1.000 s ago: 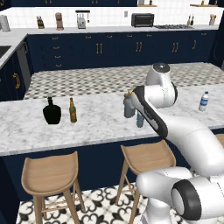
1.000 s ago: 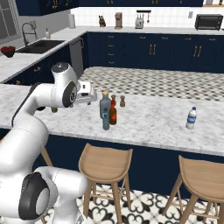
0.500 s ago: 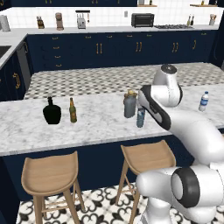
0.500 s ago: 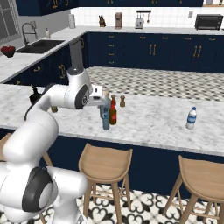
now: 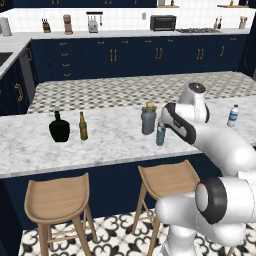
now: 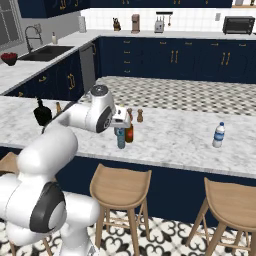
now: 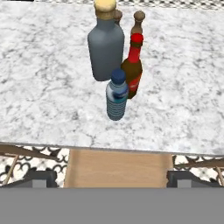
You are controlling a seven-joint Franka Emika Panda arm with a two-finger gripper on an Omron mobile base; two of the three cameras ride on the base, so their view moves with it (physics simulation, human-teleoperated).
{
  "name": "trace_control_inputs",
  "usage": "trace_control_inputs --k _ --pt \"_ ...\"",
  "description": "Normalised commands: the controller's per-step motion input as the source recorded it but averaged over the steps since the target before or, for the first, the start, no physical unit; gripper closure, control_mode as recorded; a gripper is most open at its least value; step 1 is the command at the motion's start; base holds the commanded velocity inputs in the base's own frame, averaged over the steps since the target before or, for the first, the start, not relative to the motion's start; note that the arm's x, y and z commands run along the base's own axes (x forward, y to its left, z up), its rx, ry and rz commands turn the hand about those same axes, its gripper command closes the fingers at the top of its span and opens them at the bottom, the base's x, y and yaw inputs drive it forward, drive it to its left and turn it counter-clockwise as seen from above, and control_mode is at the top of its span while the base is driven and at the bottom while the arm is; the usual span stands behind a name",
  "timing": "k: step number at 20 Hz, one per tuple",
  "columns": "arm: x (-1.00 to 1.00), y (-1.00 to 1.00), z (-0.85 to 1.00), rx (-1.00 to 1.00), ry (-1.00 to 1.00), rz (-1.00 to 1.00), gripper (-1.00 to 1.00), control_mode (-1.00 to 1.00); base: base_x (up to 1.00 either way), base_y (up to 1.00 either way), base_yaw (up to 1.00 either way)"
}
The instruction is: Move the plastic bottles in the middle to the plastics group, and the glass bottles in the middle to the glass group.
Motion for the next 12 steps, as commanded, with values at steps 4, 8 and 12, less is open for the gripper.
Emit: trace_control_inputs --k 4,8,12 --pt "0.45 0.00 -0.23 0.00 0.00 -0.01 -1.00 -1.00 0.00 0.00 0.00" --pt "0.43 0.00 -0.20 0.00 0.00 -0.01 -1.00 -1.00 0.00 0.00 0.00" --pt "0.41 0.00 -0.12 0.00 0.00 0.00 -1.00 -1.00 0.00 0.00 0.00"
